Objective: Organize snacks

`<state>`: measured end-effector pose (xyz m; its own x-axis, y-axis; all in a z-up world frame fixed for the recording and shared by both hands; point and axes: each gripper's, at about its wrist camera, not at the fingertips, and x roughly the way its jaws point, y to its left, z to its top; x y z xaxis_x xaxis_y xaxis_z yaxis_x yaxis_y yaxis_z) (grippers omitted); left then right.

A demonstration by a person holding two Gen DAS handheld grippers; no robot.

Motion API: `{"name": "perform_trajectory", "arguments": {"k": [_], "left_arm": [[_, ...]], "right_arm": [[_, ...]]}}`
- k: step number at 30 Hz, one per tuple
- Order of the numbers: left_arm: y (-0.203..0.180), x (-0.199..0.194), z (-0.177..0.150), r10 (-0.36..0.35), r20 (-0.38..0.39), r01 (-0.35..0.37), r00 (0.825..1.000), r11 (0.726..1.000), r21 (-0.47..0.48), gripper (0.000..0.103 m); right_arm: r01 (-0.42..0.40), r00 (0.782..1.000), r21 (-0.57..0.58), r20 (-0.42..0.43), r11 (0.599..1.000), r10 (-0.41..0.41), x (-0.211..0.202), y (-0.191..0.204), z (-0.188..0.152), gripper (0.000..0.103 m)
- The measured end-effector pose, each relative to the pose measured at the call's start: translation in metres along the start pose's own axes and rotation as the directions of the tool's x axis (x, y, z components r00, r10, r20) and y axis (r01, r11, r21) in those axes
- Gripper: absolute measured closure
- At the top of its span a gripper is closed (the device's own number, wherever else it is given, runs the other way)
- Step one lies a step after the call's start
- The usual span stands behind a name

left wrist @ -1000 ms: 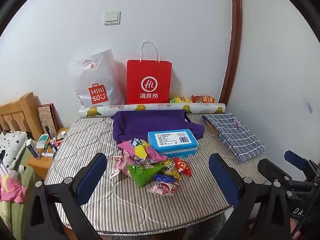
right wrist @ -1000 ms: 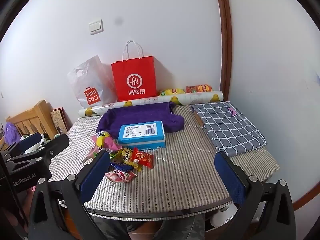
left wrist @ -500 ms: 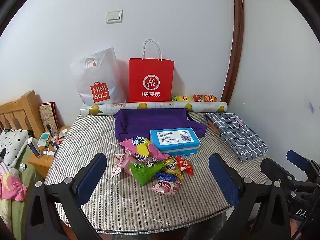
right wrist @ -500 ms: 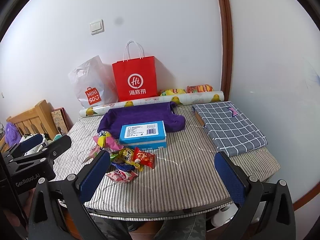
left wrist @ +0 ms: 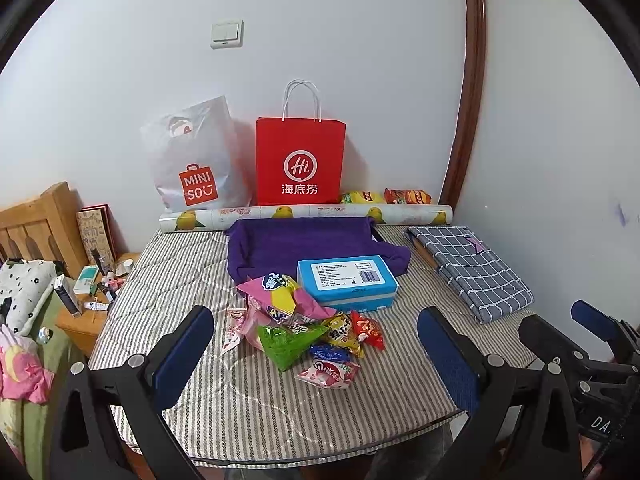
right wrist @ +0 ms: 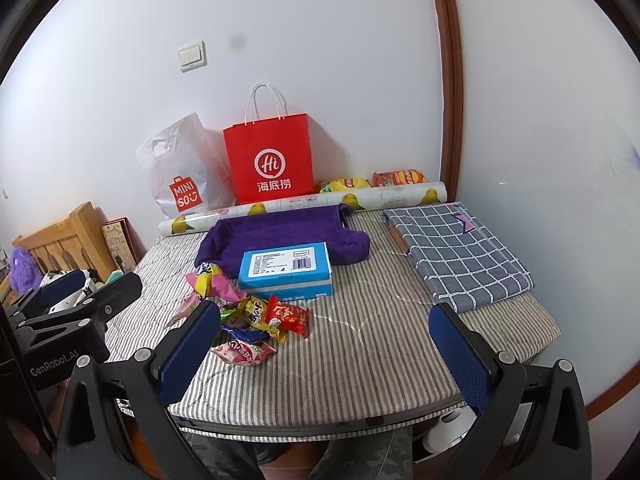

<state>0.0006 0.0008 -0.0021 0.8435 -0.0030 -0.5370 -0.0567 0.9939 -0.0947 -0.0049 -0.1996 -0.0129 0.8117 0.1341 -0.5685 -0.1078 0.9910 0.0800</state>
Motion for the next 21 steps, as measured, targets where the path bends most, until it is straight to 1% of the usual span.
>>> {"name": "perform_trajectory", "arguments": {"k": [7,17,21], "left_arm": [[-0.0022,0.0005,-0.0003,0.015,-0.016,-0.015,1.000,1.000,0.017,0.000],[-0.0072,0.0016,-0.0031,0.008,-0.018,-0.008,1.000,1.000,0.020,0.000],[-0.0078,0.0006,-0.0048,0.000,-0.006,0.000,1.000,1.000,0.015,0.000]], "right_arm": [[-0.004,1.000,-0.002,0.006,1.000,0.004,-0.0020,0.0001,-0.0012,0.001],[-0.006,1.000,0.000,0.006,1.000,0.006,-0.0025,0.0006,-0.0018,0.001],[-0.007,1.000,0.002,0.007,1.000,0.007,-0.0027,0.0007,-0.0023,0.001]]}}
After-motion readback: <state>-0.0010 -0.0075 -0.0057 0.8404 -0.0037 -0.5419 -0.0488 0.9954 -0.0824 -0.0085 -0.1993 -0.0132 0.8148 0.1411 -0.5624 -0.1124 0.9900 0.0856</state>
